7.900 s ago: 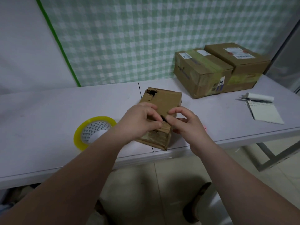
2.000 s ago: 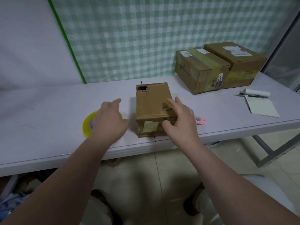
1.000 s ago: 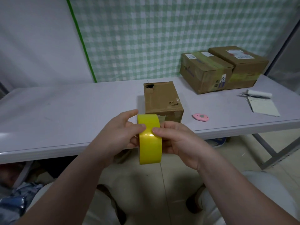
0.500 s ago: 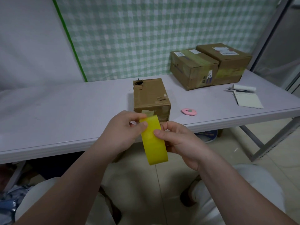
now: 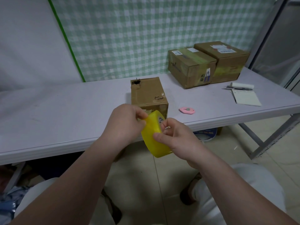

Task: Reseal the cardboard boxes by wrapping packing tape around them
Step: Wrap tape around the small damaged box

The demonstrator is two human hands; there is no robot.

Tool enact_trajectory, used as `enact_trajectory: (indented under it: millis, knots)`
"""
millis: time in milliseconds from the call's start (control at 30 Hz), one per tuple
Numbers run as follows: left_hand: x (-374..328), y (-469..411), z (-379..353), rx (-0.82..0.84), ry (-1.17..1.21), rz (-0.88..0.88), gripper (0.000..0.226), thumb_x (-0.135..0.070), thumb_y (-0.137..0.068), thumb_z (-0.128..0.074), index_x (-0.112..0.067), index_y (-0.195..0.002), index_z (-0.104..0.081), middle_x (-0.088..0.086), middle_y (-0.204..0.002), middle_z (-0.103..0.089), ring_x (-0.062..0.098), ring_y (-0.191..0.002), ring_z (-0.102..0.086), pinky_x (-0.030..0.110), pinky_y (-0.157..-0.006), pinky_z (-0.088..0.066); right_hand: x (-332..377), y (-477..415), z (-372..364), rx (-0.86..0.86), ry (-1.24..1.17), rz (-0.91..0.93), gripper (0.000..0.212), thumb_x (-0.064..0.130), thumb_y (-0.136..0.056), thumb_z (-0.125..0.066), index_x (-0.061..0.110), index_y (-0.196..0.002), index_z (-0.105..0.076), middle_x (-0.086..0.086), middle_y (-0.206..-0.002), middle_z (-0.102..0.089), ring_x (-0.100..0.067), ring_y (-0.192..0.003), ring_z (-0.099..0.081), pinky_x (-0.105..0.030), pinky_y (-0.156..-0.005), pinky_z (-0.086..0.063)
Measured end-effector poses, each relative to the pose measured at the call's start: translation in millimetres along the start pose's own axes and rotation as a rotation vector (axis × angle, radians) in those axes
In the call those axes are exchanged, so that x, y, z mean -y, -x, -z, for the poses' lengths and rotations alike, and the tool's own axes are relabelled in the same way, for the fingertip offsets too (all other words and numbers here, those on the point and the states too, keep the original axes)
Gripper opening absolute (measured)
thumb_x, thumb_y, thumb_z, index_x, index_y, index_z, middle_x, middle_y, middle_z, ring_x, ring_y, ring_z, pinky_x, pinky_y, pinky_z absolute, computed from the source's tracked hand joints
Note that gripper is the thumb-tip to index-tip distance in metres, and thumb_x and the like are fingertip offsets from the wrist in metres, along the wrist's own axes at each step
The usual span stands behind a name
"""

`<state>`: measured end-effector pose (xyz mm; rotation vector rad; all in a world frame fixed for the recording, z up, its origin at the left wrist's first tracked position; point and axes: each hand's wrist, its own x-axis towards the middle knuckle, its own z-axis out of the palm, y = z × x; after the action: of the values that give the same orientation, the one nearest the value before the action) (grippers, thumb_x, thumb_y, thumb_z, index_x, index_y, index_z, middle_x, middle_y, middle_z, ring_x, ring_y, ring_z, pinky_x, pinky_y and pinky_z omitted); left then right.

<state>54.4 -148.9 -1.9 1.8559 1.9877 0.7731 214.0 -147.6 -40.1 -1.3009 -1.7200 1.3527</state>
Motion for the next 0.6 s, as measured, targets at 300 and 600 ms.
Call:
enact_trajectory:
  millis: [300, 600]
  knots:
    - [1.4, -7.8, -8.7, 0.025, 0.21, 0.097, 0.03, 0.001, -0.074, -0.069, -0.028, -0.076, -0.064, -0.004, -0.08, -0.068, 0.01, -0.079, -0.064, 0.026, -0.077, -0.053, -18.1, -9.9, -3.4, -0.045, 0.108, 0.109, 0.023, 0.023, -0.087, -0.067, 0.011, -0.093, -0.048, -0.017, -0.083, -0.062, -0.017, -0.071, -0.051, -0.034, -0.062, -0.044]
    - [6.0, -12.0, -17.2, 0.301, 0.846, 0.453, 0.047, -0.012, -0.083, -0.07, -0.022, -0.126, -0.054, 0.001, -0.104, -0.064, 0.02, -0.093, -0.065, 0.036, -0.079, -0.057, -28.4, -14.6, 4.7, 0.045, -0.311, 0.052, 0.016, 0.012, -0.091, -0.061, 0.012, -0.103, -0.05, -0.004, -0.088, -0.065, -0.013, -0.081, -0.057, -0.026, -0.072, -0.047]
